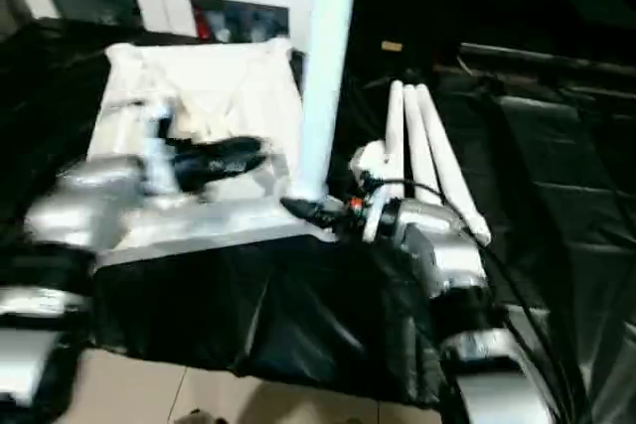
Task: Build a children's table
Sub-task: Insert table leg to table base
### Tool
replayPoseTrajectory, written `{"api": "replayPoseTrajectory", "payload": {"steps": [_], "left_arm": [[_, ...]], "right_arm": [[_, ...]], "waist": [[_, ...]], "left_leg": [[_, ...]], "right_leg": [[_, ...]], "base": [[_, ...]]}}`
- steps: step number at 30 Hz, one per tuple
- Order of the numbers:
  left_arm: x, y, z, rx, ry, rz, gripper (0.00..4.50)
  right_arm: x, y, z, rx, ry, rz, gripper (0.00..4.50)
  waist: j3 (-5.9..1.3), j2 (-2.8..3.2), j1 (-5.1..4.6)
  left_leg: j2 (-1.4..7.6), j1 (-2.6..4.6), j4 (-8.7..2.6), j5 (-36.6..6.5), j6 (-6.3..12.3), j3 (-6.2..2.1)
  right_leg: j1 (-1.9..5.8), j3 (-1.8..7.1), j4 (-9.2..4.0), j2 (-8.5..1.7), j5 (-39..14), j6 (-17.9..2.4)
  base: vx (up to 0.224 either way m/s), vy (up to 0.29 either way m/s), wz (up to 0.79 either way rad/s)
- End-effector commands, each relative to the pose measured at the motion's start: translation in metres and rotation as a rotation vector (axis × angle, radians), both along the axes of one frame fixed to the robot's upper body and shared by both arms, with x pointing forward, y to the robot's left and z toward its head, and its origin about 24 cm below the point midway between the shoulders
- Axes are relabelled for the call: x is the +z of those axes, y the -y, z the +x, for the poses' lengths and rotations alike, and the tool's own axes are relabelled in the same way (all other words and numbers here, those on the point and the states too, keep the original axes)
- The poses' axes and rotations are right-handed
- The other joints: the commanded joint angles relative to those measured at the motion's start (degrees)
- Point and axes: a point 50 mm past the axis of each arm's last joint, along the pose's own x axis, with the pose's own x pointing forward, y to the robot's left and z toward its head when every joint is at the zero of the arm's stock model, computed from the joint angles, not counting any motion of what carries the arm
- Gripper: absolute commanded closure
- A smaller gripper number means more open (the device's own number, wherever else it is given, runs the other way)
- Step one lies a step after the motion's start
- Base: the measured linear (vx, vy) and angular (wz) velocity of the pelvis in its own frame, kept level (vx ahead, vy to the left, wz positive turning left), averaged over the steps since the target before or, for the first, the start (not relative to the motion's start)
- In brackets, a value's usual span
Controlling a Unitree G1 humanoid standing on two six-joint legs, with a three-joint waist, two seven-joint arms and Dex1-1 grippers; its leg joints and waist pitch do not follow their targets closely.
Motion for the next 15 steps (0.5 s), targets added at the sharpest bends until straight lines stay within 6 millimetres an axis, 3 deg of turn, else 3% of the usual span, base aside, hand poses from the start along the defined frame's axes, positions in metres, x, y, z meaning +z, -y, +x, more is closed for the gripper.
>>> {"api": "replayPoseTrajectory", "payload": {"steps": [1, 2, 5, 10, 14, 15], "left_arm": [[0.013, 0.014, 0.001, -0.052, 0.025, -0.026, 2.27], [0.013, 0.014, 0.001, -0.052, 0.025, -0.026, 2.22], [0.014, 0.025, 0.000, -0.089, 0.015, -0.055, 1.89], [0.018, 0.037, -0.010, -0.192, -0.005, -0.103, 1.44], [0.015, 0.041, -0.011, -0.174, 0.023, -0.081, 1.31], [0.016, 0.042, -0.009, -0.156, 0.019, -0.106, 1.50]], "right_arm": [[0.004, -0.002, -0.001, 0.019, 0.017, 0.004, 1.80], [0.004, -0.002, -0.001, 0.019, 0.017, 0.004, 1.80], [0.002, -0.004, -0.003, 0.034, 0.008, -0.001, 1.80], [0.000, -0.005, -0.007, 0.064, -0.014, -0.031, 1.80], [-0.001, -0.004, -0.008, 0.068, -0.021, -0.039, 1.80], [-0.001, -0.003, -0.008, 0.069, -0.022, -0.041, 1.80]], "waist": [[-3.87, 0.22, 0.08], [-3.84, 0.49, 0.07], [-3.71, 0.22, -0.09], [-3.76, 0.15, -0.06], [-3.75, 0.11, -0.18], [-3.75, 0.20, -0.15]], "left_leg": [[2.32, 0.92, -3.12, -2.8, 5.46, -0.52], [2.33, 0.83, -3.13, -3.0, 5.32, -0.61], [2.23, 0.85, -3.22, -4.4, 4.51, -0.60], [2.21, 0.72, -3.11, -3.5, 4.87, -0.67], [2.22, 0.78, -3.10, -4.0, 4.88, -0.68], [2.23, 0.79, -3.11, -4.0, 4.80, -0.71]], "right_leg": [[3.68, 2.28, -2.52, -3.73, 6.3, -17.9], [3.69, 2.27, -2.55, -3.80, 6.0, -17.9], [3.77, 2.29, -2.92, -3.66, 3.4, -17.2], [3.93, 2.30, -2.78, -3.65, 4.2, -16.8], [3.84, 2.25, -2.89, -3.53, 3.3, -16.6], [3.84, 2.24, -2.94, -3.57, 3.1, -16.5]], "base": [[0.000, 0.000, 0.00], [0.000, 0.000, 0.00], [0.000, 0.000, 0.00], [0.000, 0.000, 0.00], [0.000, 0.000, 0.00], [0.000, 0.000, 0.00]]}}
